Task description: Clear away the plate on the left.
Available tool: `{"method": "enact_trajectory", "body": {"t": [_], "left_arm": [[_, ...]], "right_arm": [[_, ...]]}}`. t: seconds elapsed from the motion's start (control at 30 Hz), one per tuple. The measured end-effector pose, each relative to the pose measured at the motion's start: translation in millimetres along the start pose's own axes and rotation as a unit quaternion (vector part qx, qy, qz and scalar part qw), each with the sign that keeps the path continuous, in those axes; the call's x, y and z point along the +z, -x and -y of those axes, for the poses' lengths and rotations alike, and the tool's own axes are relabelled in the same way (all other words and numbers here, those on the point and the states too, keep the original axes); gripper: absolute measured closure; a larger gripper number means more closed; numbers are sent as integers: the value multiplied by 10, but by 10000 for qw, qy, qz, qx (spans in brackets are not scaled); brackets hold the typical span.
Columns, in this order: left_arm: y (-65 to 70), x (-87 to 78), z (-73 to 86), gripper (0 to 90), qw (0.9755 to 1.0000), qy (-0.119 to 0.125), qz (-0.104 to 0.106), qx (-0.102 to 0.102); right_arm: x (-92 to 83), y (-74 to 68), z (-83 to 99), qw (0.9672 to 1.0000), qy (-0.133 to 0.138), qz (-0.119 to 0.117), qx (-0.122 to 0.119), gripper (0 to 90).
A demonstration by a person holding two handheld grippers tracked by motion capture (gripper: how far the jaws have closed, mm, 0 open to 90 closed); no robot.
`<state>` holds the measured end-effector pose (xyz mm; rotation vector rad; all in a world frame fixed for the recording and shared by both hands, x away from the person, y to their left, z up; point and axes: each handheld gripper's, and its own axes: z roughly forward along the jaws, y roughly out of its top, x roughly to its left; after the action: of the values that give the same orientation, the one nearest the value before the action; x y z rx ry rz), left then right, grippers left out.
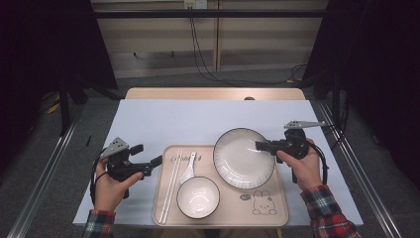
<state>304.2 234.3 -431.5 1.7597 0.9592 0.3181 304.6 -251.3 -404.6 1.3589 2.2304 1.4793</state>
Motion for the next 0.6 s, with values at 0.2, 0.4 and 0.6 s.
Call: {"method": "enact_trajectory", "body": {"t": [0.2, 0.4, 0.6], "left_arm": [[0, 7, 10, 72, 10000, -12, -18, -7], [-1, 2, 4, 72, 10000, -3, -21, 2], [6, -4, -4, 72, 10000, 27, 26, 1]], "right_arm": [[0, 5, 5, 10000, -13, -15, -17, 805], [18, 4, 12, 10000, -34, -17, -21, 805], [33, 3, 21, 10000, -68, -32, 1, 805]]}}
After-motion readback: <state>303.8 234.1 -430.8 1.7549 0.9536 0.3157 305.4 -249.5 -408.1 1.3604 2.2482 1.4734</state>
